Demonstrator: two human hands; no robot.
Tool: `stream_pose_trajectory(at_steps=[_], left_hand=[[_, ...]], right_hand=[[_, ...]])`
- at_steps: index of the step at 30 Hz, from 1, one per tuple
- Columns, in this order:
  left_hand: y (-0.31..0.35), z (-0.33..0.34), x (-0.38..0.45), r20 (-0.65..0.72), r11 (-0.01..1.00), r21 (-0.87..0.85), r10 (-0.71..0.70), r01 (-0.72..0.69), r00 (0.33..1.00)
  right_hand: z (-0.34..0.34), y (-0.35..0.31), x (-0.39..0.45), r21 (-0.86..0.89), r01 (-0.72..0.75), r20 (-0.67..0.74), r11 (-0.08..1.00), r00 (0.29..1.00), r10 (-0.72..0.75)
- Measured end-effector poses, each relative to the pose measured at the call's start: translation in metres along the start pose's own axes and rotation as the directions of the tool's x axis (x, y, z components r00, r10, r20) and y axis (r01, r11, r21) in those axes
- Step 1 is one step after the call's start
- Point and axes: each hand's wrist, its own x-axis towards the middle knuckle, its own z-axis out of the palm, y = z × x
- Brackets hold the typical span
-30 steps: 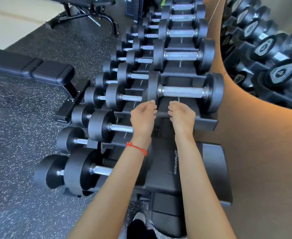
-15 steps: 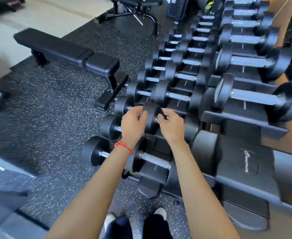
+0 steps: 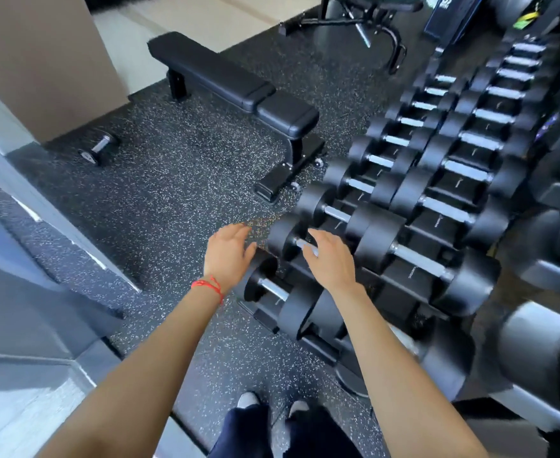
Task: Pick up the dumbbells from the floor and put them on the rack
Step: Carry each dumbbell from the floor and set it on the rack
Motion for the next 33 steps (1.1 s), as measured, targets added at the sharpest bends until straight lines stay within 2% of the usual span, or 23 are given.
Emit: stream_pose_trajectory(at_steps=[9, 22, 27, 33], left_hand=[[-0.085, -0.009, 0.005, -0.005, 0.975, 0.024, -0.222, 0.222, 0.975], [-0.166, -0.046, 0.086, -0.046, 0.900, 0.006, -0.435, 0.436, 0.899], [-0.190, -0.060, 0.118, -0.048, 0.885, -0.002, -0.465, 0.465, 0.884], [-0.239, -0.079, 0.168, -0.065, 0.904, 0.027, -0.425, 0.427, 0.903]], right_hand=[[0.035, -0.047, 0.062, -0.083, 0.200, 0.060, 0.976, 0.979, -0.196], [0.068, -0.119, 0.205, -0.026, 0.359, 0.168, 0.933, 0.921, -0.350], [0.077, -0.150, 0.251, -0.036, 0.408, 0.208, 0.912, 0.896, -0.392], [0.094, -0.195, 0.309, -0.054, 0.440, 0.206, 0.896, 0.883, -0.421]])
